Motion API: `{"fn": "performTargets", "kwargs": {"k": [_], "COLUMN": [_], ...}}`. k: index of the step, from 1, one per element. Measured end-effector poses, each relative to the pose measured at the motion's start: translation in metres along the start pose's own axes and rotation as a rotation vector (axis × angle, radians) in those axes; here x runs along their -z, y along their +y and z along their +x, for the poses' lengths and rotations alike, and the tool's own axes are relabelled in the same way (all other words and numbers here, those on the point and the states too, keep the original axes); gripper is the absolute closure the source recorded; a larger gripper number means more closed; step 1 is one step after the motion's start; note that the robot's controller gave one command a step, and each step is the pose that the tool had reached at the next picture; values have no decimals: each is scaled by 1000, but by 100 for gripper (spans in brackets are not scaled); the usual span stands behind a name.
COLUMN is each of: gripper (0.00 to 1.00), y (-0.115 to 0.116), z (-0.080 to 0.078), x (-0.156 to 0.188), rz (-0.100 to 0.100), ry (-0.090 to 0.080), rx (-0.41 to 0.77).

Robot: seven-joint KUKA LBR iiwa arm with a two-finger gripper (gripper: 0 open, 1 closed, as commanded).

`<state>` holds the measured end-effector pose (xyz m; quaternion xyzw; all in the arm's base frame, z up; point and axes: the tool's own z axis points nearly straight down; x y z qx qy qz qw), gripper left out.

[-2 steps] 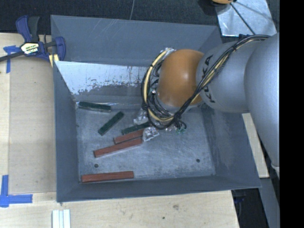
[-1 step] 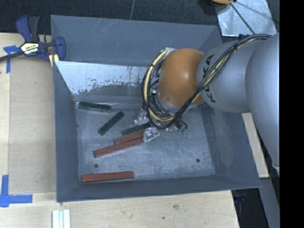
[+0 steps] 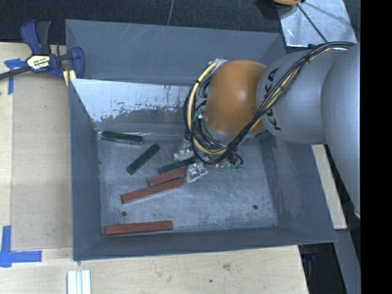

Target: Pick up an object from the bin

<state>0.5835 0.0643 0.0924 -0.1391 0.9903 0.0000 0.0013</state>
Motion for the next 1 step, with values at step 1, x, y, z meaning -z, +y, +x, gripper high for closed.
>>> {"fn": "performTargets", "kwargs": {"k": [1], "gripper": [100], "y": [0], "z": [-1], "x": [9], "rz": [1], "ry": [-2], "rx": [0]}}
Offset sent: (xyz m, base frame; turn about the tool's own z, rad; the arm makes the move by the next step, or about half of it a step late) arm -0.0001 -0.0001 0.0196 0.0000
